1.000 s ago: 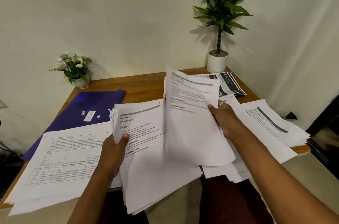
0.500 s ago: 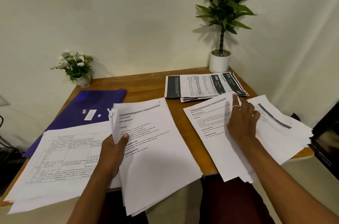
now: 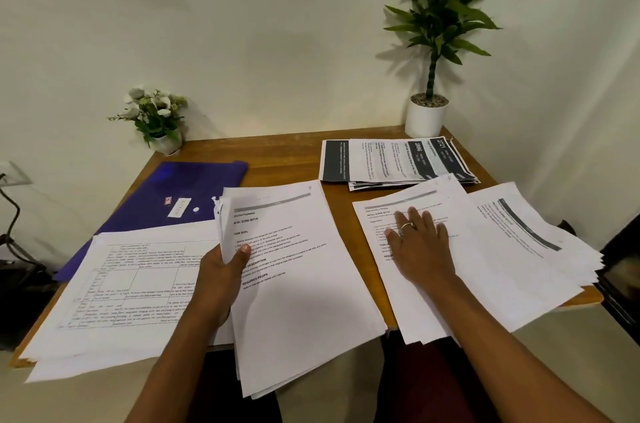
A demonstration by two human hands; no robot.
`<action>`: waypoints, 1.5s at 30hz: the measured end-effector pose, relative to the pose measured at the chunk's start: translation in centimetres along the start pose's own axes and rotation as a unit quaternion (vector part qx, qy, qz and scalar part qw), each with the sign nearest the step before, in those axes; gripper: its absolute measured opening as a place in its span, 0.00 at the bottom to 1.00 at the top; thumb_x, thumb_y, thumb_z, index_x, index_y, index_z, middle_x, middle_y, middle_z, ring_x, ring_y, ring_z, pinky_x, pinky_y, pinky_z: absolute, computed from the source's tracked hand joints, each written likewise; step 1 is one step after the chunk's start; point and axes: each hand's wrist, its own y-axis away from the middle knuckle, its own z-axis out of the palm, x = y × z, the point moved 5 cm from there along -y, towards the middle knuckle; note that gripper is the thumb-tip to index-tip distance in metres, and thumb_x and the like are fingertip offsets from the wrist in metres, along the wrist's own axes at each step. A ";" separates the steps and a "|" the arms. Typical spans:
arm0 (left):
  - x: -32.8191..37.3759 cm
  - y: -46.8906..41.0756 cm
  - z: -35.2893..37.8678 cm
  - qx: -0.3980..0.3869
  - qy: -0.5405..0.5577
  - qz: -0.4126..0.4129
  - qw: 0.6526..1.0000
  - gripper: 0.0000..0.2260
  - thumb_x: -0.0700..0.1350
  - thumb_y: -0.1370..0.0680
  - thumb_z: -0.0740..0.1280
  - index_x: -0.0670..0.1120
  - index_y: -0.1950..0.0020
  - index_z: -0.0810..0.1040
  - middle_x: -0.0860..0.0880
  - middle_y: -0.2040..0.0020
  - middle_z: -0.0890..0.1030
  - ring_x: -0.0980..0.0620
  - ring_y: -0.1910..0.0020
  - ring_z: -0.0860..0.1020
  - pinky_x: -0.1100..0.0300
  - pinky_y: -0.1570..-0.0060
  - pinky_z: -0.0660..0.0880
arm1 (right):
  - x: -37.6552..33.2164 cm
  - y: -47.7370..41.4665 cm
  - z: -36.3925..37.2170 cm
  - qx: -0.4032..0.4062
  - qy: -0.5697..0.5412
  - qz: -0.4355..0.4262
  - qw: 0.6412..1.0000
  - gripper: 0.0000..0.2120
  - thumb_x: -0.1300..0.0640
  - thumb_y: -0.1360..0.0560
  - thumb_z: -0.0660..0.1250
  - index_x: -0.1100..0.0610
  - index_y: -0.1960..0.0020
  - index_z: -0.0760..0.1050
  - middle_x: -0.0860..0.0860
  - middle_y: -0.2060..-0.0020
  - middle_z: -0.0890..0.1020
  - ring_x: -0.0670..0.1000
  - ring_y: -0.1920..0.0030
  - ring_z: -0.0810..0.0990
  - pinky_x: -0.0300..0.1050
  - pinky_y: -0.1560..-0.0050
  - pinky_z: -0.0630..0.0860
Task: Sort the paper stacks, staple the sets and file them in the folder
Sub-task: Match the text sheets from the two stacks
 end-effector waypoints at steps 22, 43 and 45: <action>-0.2 -0.3 0.0 -0.006 0.017 0.007 1.000 0.11 0.46 0.18 0.68 0.47 0.36 0.78 0.49 0.48 0.86 0.50 0.52 0.85 0.58 0.57 0.83 | -10.6 1.4 -2.0 -0.009 -0.518 0.019 0.855 0.27 0.53 0.31 0.81 0.48 0.36 0.74 0.45 0.49 0.79 0.43 0.51 0.79 0.32 0.58 0.73; -0.1 -0.1 -0.1 0.013 0.050 0.001 0.999 0.05 0.45 0.19 0.69 0.50 0.43 0.80 0.52 0.52 0.86 0.53 0.57 0.85 0.63 0.63 0.80 | -6.2 -0.4 -4.6 0.059 -0.668 0.124 0.732 0.02 0.58 0.21 0.69 0.52 0.50 0.79 0.46 0.57 0.87 0.48 0.53 0.85 0.45 0.47 0.81; 0.0 0.0 -0.1 0.014 0.043 0.005 0.999 0.07 0.46 0.19 0.69 0.49 0.41 0.79 0.53 0.51 0.85 0.53 0.55 0.84 0.64 0.62 0.79 | -4.1 -1.4 -5.7 0.076 -0.657 0.134 0.738 0.02 0.57 0.20 0.68 0.52 0.50 0.79 0.48 0.54 0.86 0.51 0.51 0.85 0.49 0.43 0.81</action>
